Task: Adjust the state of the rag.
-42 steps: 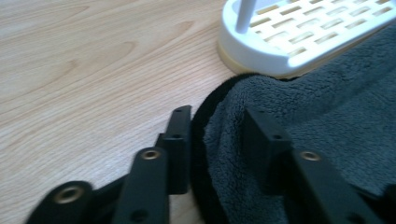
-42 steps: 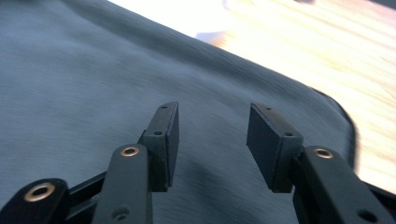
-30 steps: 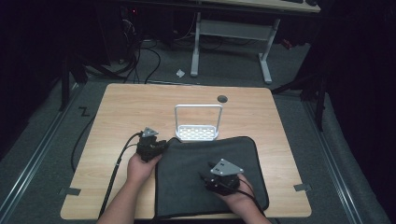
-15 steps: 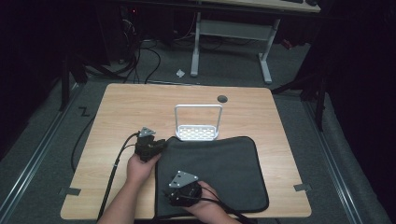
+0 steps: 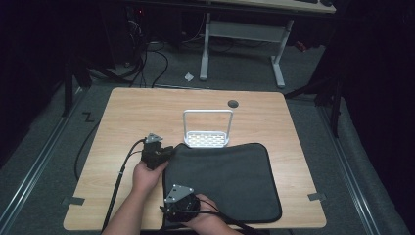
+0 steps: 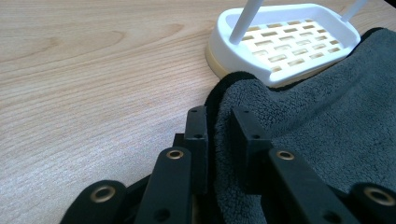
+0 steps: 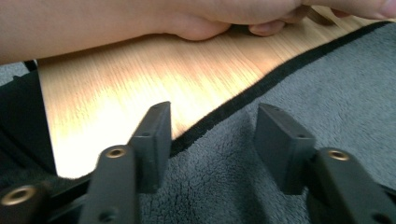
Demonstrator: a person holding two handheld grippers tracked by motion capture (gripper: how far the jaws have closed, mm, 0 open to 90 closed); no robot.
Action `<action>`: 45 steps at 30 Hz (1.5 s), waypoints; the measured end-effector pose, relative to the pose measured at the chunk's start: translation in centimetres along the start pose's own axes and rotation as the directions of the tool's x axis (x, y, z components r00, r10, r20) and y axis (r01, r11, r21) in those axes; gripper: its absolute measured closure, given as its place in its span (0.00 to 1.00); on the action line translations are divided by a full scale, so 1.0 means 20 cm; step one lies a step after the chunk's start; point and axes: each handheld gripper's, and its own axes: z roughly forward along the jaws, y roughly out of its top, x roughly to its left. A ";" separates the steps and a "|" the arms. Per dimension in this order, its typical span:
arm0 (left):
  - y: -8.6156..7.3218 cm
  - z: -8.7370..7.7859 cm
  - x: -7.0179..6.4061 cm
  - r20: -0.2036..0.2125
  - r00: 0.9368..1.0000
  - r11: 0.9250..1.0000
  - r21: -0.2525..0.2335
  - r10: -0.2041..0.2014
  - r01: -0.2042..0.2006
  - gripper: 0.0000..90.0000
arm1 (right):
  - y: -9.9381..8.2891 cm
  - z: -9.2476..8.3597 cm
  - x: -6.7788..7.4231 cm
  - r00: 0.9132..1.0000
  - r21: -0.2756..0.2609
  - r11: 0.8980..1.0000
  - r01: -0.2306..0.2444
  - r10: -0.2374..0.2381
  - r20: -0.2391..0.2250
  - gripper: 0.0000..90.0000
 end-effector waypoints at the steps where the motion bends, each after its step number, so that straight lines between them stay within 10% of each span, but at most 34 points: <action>1: 0.00 0.00 0.00 0.001 1.000 1.000 0.001 0.003 -0.003 0.86 | -0.01 -0.01 -0.01 1.000 -0.003 1.000 0.002 -0.002 0.008 0.61; 11: 0.00 0.00 0.00 0.001 1.000 1.000 0.010 -0.003 0.003 0.86 | -0.01 -0.02 -0.03 0.999 0.002 1.000 0.027 -0.027 0.035 0.87; 23: -0.01 -0.02 0.00 0.003 1.000 0.999 -0.041 0.005 -0.005 0.86 | -0.01 -0.11 -0.04 0.999 -0.067 0.997 0.033 -0.032 0.015 0.91; 34: -0.03 -0.17 -0.02 -0.016 0.999 0.976 -0.212 -0.049 0.044 0.89 | 0.05 -0.23 -0.03 0.999 -0.191 0.980 0.047 -0.043 0.024 0.91; 45: -0.03 -0.39 0.09 -0.055 0.993 0.972 -0.218 -0.105 0.091 0.90 | 0.23 -0.22 0.08 0.994 -0.248 0.962 0.113 -0.111 0.024 0.91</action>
